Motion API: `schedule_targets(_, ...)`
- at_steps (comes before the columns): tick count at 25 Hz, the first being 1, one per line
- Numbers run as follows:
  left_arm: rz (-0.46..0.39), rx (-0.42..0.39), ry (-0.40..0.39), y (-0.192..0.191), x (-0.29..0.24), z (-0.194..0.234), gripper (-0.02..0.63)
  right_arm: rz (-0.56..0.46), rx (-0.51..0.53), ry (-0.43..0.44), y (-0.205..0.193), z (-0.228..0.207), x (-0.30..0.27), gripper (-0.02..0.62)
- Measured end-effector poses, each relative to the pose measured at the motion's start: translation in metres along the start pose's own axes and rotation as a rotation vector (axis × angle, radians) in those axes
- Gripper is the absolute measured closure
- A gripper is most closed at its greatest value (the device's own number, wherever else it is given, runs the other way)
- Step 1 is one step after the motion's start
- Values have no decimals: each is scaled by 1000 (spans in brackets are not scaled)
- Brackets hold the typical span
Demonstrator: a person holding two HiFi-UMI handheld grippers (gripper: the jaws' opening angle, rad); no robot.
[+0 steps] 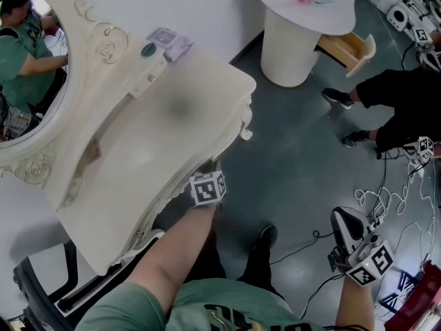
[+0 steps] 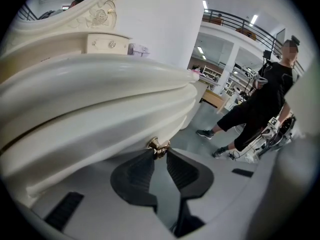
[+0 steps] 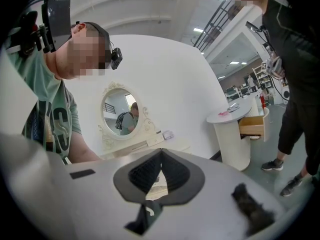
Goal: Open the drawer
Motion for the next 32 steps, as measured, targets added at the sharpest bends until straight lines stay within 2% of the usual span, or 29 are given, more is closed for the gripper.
schedule_targets(8,7,9,-1,-8,4,-10,523,-21,15,-15,11,-5,10,583)
schedule_targets(32,28,39,-19,-41,15,-41,525,-53,15,-59,5,-1,52,583)
Point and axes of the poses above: the fingertips, and each gripper's own axes: x backward along the fingers, z to its left, y out of its top, the point moved 1 cm from there along x, backward along the fingers, and after that the axes turned 6 degrees about x, right-handed, at the moved point
